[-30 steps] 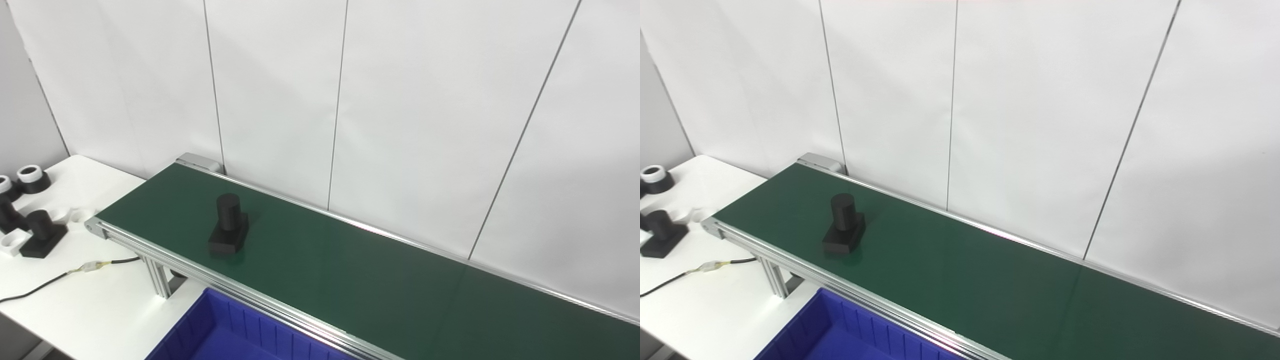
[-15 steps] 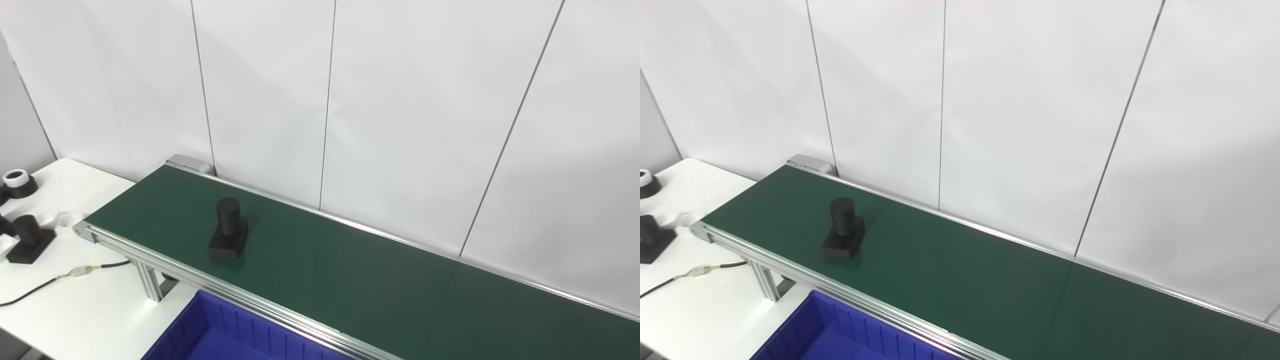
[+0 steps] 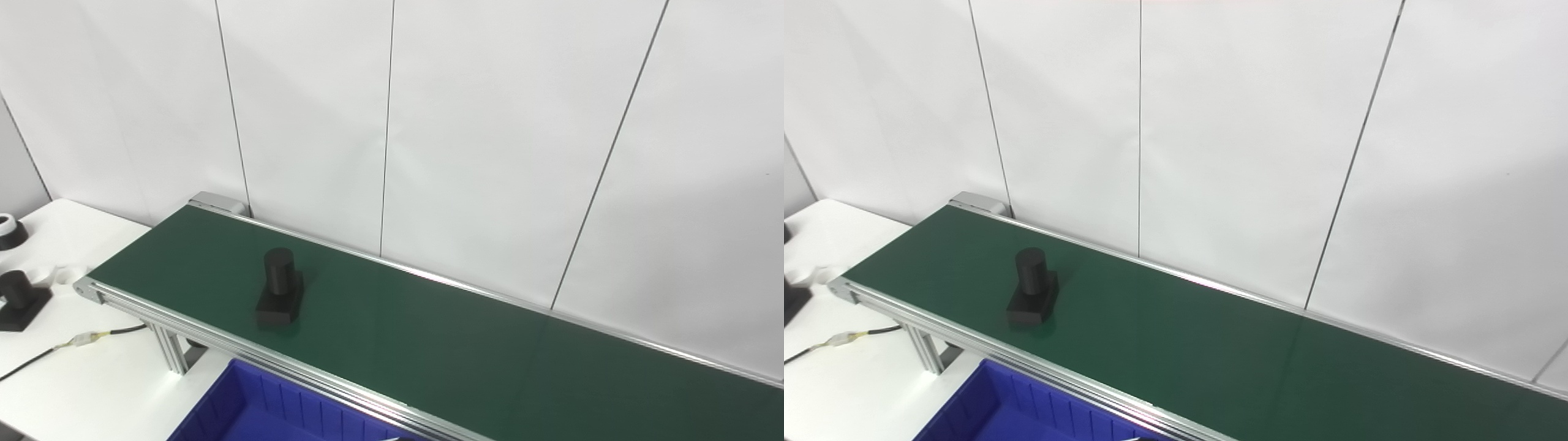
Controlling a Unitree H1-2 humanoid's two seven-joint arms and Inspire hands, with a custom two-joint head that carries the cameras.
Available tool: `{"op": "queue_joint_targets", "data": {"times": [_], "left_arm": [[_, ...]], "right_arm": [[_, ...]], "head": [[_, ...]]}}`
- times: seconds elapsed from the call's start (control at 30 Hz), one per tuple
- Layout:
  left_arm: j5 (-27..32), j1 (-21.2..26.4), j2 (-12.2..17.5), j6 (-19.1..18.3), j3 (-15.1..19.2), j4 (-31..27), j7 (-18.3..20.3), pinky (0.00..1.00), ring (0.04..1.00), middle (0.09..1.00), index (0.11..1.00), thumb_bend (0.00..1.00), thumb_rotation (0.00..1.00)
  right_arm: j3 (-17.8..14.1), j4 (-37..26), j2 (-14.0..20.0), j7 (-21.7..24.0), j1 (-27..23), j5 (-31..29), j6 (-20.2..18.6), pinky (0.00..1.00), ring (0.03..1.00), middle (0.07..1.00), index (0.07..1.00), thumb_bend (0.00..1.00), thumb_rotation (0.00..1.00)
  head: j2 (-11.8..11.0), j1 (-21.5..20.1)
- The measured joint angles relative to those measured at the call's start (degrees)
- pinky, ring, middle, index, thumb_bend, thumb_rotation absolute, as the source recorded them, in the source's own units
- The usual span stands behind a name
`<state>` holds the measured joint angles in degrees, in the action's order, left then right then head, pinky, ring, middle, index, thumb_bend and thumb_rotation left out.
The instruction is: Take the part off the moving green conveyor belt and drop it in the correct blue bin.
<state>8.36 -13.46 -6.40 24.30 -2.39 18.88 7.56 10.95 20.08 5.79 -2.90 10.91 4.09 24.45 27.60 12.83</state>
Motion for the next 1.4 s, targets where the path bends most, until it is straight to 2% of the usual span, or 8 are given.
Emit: {"op": "queue_joint_targets", "data": {"times": [0.7, 0.97, 1.4], "left_arm": [[0.03, 0.02, 0.44, -0.24, -0.02, -0.27, 0.53, 0.6, 0.64, 0.701, 0.748, 0.58, 0.0], [2.12, -0.45, 0.48, -0.63, -0.04, -1.17, 1.42, 0.62, 0.657, 0.714, 0.757, 0.55, 0.0], [2.66, -1.07, 0.85, -0.95, 0.2, -2.0, 1.84, 0.64, 0.671, 0.726, 0.765, 0.52, 0.0]], "right_arm": [[-0.26, 0.0, -0.08, -0.02, 0.15, -0.03, 0.0, 0.56, 0.67, 0.758, 0.801, 0.69, 0.0], [-0.26, -0.15, -0.07, -0.05, 0.23, -0.04, 0.0, 0.57, 0.675, 0.763, 0.801, 0.69, 0.0], [0.5, -2.33, -0.03, -0.5, 0.97, 1.15, 0.01, 0.56, 0.661, 0.753, 0.792, 0.69, 0.0]], "head": [[1.4, -3.25], [2.2, -4.83], [2.28, -6.15]]}}
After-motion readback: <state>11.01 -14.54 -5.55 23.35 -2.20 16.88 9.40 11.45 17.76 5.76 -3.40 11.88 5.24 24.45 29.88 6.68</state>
